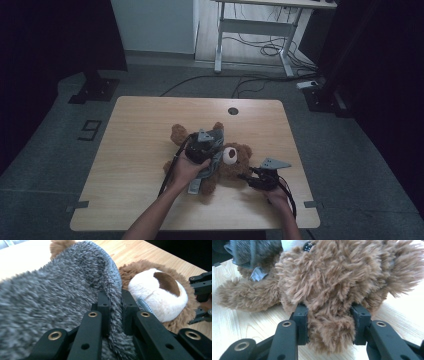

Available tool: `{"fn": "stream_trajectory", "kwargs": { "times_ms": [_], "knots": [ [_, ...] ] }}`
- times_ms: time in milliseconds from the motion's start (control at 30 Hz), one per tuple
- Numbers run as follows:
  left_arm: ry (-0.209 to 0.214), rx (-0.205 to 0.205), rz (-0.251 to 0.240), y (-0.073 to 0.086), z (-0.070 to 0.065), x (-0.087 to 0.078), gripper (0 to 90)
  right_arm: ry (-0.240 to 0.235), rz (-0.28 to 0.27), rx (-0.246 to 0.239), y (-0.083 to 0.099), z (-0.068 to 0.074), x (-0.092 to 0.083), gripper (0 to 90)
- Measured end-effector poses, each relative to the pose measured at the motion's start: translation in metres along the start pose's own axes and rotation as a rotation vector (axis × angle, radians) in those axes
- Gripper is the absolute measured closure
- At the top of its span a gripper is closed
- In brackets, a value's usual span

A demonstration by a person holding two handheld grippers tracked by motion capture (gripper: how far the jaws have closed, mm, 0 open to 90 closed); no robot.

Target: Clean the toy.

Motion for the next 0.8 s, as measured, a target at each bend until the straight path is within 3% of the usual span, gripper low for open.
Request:
{"fn": "stream_trajectory", "kwargs": {
  "times_ms": [400,633,800],
  "knots": [
    [-0.060,-0.090,-0.054,0.027,0.048,-0.039,80.5,-0.004,-0.004,0.012,0.001,0.000,0.000,58.6],
    [-0.117,-0.116,-0.031,0.047,0.067,-0.045,80.7,-0.006,-0.002,0.011,0.001,0.000,0.000,58.6],
    [-0.121,-0.142,-0.009,0.062,0.073,-0.044,80.9,-0.010,-0.005,0.015,0.001,0.000,0.000,58.5]
  ]
}}
Point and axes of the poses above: each handheld gripper's, and its own axes: x roughly forward along the jaws, y roughly out of its underside, z roughly to its left, the point moved 5 cm from there along x, roughly forward along the jaws, and after that the axes turned 4 degrees about z, right-handed, at the moved point
